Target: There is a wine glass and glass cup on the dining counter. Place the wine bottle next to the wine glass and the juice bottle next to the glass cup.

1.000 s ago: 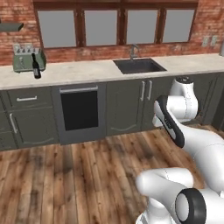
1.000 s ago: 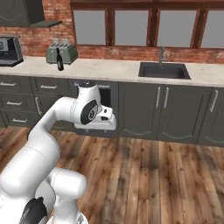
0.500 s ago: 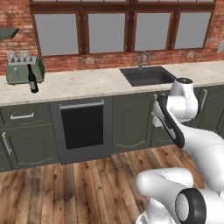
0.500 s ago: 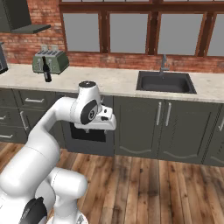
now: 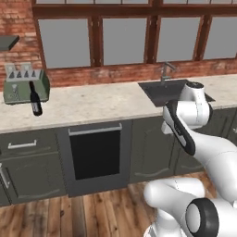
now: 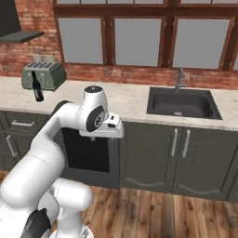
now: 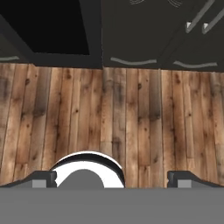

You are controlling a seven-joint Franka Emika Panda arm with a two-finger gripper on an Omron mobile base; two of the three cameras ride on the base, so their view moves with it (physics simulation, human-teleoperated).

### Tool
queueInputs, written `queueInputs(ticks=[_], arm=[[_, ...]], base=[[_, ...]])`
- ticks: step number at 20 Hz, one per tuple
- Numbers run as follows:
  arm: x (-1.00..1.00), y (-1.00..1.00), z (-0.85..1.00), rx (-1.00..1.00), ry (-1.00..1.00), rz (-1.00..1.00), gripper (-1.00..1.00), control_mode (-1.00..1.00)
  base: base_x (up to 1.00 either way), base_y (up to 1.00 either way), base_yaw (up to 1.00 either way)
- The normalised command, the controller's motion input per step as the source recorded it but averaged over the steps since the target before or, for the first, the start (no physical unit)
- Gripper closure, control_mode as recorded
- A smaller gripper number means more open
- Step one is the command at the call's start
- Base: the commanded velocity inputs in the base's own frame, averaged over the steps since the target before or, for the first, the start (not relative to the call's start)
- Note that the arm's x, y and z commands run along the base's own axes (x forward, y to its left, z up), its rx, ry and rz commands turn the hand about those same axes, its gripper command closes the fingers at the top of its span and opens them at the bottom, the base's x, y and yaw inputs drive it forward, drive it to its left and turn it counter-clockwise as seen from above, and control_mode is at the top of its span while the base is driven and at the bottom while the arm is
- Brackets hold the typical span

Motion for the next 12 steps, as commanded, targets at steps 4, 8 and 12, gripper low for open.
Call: queueInputs(ticks=[4,8,12], arm=[[0.00,0.00,0.00,0.00,0.00,0.00,-1.00,1.00],[0.00,0.00,0.00,0.00,0.00,0.00,-1.00,1.00],[0.00,0.00,0.00,0.00,0.00,0.00,-1.00,1.00]], base=[[0.30,0.59,0.00],[0.29,0.67,0.00],[0.27,0.68,0.00]])
